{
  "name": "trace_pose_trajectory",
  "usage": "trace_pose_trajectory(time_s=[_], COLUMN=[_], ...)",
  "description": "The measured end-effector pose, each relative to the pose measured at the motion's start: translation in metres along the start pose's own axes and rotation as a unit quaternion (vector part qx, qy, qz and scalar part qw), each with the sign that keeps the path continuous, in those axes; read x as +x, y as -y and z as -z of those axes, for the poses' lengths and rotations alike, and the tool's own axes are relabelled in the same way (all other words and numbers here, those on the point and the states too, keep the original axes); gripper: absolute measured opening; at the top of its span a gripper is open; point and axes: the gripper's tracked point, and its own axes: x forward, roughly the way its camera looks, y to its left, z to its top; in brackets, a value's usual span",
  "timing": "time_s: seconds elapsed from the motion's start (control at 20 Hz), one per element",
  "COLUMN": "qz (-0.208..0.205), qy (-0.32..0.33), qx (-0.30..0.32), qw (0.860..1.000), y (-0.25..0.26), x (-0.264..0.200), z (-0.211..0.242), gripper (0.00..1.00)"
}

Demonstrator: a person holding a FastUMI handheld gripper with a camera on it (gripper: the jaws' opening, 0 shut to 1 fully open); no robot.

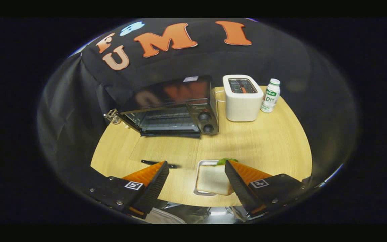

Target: Open the toaster oven, put the food inside, and close the toaster oven door.

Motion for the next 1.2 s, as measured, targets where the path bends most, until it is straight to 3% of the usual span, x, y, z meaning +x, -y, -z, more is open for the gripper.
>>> trace_pose_trajectory(time_s=[0.3, 0.6, 0.85, 1.05, 1.1, 1.2], qz=[-0.024, -0.055, -0.079, -0.074, -0.08, -0.092], qy=[-0.089, -0.173, -0.197, -0.206, -0.207, -0.213], qx=[0.021, 0.044, 0.076, 0.076, 0.084, 0.113], qw=[0.996, 0.982, 0.974, 0.973, 0.971, 0.966], y=[0.04, 0.058, 0.059, 0.066, 0.067, 0.06], x=[0.012, 0.036, 0.051, 0.057, 0.055, 0.052], z=[0.032, 0.073, 0.081, 0.085, 0.085, 0.084], gripper=[0.99, 0.99, 0.95, 0.69, 0.56, 0.41])
